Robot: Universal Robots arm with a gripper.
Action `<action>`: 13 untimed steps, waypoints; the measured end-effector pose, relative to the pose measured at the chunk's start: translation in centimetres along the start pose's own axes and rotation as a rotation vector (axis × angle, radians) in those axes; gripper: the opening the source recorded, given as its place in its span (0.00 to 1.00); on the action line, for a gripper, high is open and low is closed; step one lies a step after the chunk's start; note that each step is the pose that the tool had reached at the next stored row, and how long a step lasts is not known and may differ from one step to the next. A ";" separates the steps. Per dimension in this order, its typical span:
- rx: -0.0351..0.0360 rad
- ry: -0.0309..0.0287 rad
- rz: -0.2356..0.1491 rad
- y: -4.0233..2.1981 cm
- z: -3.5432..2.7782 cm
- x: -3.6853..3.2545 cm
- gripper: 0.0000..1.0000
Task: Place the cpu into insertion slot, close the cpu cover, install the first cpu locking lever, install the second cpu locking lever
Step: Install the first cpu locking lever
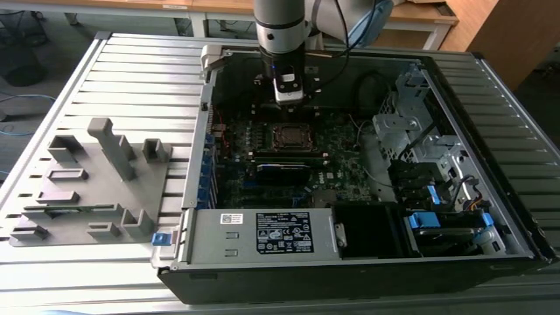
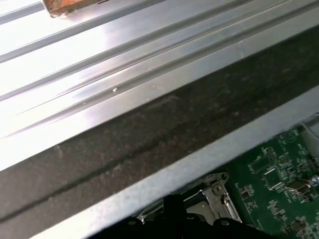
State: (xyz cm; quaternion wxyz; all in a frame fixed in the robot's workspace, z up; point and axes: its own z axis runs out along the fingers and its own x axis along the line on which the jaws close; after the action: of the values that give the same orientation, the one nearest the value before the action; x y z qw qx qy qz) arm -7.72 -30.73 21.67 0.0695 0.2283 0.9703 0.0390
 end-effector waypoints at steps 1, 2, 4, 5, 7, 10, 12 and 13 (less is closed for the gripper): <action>0.0013 0.0012 -0.003 0.00 0.00 0.00 0.11; 0.0013 0.0012 -0.004 0.00 0.00 0.01 0.11; 0.0013 0.0013 -0.004 0.00 0.00 0.00 0.11; 0.0012 0.0014 -0.004 0.00 0.00 0.00 0.11; 0.0007 0.0017 -0.008 0.00 -0.09 -0.01 0.11; 0.0008 0.0026 -0.009 0.07 -0.63 -0.07 0.11; 0.0044 0.0069 -0.009 0.11 -0.98 -0.14 0.11; 0.0076 0.0110 -0.009 0.14 -1.05 -0.17 0.11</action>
State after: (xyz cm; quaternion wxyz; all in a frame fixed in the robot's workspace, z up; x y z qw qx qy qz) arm -7.66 -30.72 22.74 0.0635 0.2238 0.9719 0.0362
